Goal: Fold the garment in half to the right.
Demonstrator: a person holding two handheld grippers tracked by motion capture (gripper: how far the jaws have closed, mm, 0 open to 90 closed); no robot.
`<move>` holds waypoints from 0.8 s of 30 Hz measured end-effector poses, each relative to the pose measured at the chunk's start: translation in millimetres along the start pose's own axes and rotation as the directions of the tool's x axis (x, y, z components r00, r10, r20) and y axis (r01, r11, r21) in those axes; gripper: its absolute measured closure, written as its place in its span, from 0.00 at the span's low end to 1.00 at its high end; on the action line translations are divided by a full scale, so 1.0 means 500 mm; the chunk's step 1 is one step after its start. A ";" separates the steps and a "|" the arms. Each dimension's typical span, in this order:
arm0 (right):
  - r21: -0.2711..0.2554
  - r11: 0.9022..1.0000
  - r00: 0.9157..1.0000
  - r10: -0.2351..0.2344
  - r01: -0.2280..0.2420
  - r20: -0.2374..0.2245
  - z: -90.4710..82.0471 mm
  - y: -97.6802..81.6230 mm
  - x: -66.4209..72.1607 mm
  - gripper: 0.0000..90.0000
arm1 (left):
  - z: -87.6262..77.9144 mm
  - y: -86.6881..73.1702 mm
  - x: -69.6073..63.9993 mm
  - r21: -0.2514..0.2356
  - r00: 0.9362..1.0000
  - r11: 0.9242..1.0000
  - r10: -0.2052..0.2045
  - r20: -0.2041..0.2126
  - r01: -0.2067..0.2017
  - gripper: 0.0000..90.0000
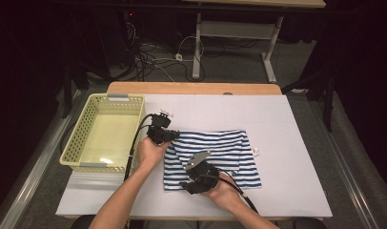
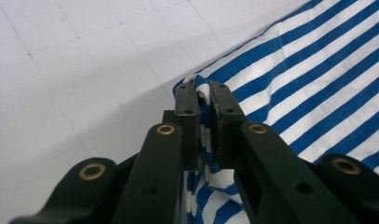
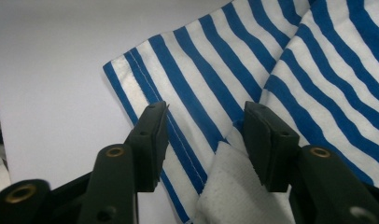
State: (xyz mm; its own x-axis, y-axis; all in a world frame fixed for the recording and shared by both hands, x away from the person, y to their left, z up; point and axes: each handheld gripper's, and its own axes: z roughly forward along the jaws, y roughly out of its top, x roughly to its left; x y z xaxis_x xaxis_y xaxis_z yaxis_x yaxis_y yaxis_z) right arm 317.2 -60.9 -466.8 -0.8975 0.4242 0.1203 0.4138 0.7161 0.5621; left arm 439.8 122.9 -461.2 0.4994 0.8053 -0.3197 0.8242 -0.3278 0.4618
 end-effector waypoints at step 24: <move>0.052 0.997 0.998 -0.058 0.057 0.004 0.030 0.029 0.034 0.49 | -0.003 0.000 -0.002 0.005 1.000 1.000 0.005 0.006 -0.005 0.90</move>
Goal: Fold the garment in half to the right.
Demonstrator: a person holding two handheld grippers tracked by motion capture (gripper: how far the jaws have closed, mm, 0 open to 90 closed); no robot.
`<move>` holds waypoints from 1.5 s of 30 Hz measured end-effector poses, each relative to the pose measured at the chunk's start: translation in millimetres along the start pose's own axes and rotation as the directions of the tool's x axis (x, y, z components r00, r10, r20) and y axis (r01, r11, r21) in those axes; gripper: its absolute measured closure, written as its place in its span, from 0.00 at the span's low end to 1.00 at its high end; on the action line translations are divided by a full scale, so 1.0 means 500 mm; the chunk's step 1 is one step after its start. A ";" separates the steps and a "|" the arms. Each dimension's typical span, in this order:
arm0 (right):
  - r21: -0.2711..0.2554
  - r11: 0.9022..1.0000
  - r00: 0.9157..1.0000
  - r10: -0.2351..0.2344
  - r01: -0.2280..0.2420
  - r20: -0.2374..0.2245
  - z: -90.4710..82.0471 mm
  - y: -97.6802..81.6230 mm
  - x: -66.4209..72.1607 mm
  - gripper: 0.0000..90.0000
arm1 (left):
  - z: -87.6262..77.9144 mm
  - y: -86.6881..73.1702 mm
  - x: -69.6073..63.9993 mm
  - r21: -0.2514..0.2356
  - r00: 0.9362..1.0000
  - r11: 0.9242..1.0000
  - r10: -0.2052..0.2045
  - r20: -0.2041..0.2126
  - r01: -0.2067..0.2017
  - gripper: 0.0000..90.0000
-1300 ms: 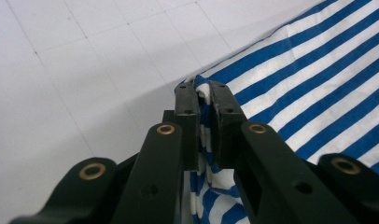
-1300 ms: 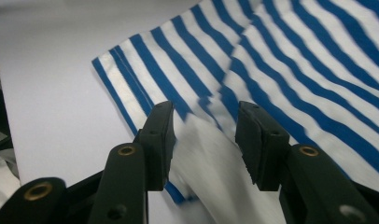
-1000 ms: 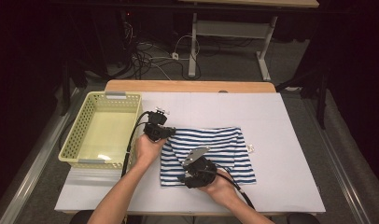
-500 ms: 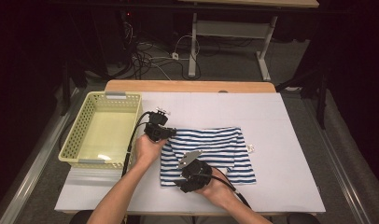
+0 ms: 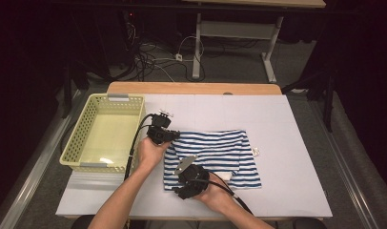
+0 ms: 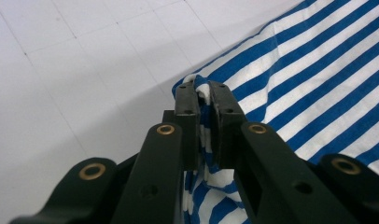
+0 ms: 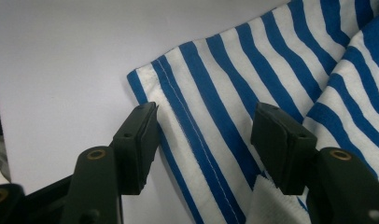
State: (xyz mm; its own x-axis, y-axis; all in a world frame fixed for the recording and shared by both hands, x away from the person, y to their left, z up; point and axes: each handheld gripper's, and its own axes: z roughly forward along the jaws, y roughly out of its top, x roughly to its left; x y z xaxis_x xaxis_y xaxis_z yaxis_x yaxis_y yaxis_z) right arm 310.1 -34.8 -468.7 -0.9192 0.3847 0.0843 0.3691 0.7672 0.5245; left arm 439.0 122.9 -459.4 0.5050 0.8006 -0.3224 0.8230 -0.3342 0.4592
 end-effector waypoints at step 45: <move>0.003 0.998 0.984 0.058 -0.060 0.168 -0.017 -0.023 -0.029 0.87 | -0.007 0.002 -0.006 -0.008 1.000 1.000 0.004 -0.001 -0.004 0.90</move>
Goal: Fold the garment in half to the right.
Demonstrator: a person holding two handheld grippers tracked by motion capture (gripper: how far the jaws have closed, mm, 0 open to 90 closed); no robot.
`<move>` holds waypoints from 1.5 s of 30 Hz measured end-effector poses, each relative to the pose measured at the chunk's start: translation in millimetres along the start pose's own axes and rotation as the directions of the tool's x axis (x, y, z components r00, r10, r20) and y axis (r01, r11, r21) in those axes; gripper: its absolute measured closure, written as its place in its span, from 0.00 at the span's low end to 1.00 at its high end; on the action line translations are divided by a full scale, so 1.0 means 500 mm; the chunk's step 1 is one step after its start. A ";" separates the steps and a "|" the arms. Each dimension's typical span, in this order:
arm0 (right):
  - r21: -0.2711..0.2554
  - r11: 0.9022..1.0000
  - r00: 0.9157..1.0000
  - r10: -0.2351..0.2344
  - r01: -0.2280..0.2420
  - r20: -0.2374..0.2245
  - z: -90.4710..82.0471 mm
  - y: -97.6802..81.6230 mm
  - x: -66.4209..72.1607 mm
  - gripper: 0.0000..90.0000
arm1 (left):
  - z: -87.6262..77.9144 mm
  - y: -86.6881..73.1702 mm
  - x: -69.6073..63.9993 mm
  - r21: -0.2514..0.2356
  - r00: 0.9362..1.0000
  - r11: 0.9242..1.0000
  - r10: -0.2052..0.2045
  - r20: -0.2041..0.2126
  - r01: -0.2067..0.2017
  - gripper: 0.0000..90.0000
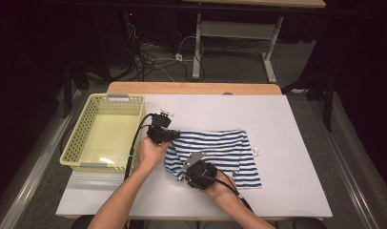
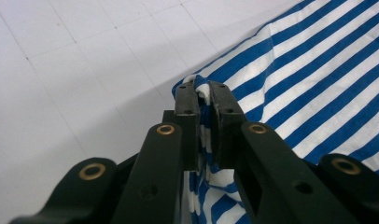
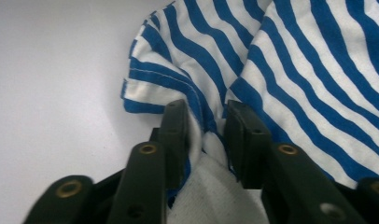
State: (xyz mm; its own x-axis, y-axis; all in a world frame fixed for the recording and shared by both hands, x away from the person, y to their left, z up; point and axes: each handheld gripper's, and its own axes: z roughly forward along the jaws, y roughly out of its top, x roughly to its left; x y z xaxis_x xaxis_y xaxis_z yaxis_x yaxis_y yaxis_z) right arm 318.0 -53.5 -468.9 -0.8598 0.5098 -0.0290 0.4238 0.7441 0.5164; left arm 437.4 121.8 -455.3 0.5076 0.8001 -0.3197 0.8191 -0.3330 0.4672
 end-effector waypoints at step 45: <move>-0.158 0.983 0.988 0.071 -0.093 -0.138 -0.063 0.023 -0.014 0.96 | -0.063 0.057 -0.009 -0.066 0.999 0.998 0.006 0.044 -0.003 0.91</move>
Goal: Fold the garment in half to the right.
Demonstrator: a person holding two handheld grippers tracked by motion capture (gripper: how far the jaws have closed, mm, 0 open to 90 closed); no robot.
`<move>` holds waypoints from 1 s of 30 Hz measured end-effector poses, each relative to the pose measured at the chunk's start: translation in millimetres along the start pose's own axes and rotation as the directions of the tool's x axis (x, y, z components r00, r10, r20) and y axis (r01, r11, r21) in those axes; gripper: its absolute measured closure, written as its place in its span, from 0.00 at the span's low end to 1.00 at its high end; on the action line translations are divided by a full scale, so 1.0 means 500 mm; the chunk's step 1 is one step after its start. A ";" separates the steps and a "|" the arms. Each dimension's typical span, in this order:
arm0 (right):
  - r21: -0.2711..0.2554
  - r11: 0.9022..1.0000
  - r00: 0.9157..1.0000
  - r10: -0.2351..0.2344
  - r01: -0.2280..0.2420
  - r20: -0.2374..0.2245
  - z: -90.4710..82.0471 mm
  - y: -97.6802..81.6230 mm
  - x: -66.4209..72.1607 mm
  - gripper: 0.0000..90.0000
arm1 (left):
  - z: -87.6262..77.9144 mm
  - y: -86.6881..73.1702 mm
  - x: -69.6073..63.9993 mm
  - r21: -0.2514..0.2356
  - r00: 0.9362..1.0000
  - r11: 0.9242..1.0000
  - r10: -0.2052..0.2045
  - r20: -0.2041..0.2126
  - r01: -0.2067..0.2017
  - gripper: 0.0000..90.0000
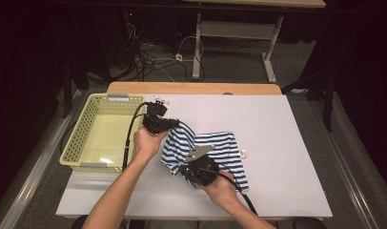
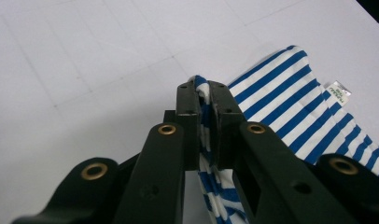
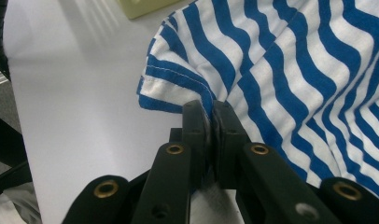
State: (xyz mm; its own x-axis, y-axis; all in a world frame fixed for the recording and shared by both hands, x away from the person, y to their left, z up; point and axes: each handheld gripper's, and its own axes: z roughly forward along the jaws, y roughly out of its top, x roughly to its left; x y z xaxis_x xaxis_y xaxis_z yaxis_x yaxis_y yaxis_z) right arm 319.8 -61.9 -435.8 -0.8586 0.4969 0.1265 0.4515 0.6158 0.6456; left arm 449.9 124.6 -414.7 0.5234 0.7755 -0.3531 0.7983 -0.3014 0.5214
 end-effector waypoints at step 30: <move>-0.060 0.992 0.990 0.118 -0.114 0.071 -0.091 -0.101 -0.065 0.95 | 0.104 0.072 -0.097 0.049 0.995 0.995 0.083 0.046 -0.086 0.91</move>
State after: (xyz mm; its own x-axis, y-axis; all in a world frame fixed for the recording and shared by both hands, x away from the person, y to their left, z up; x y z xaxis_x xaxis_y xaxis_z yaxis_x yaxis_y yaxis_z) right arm 314.0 -137.0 -438.3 -0.7797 0.6084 0.1482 0.5312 0.5173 0.6710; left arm 468.5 47.3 -419.0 0.6014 0.7212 -0.3438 0.7641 -0.3935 0.5111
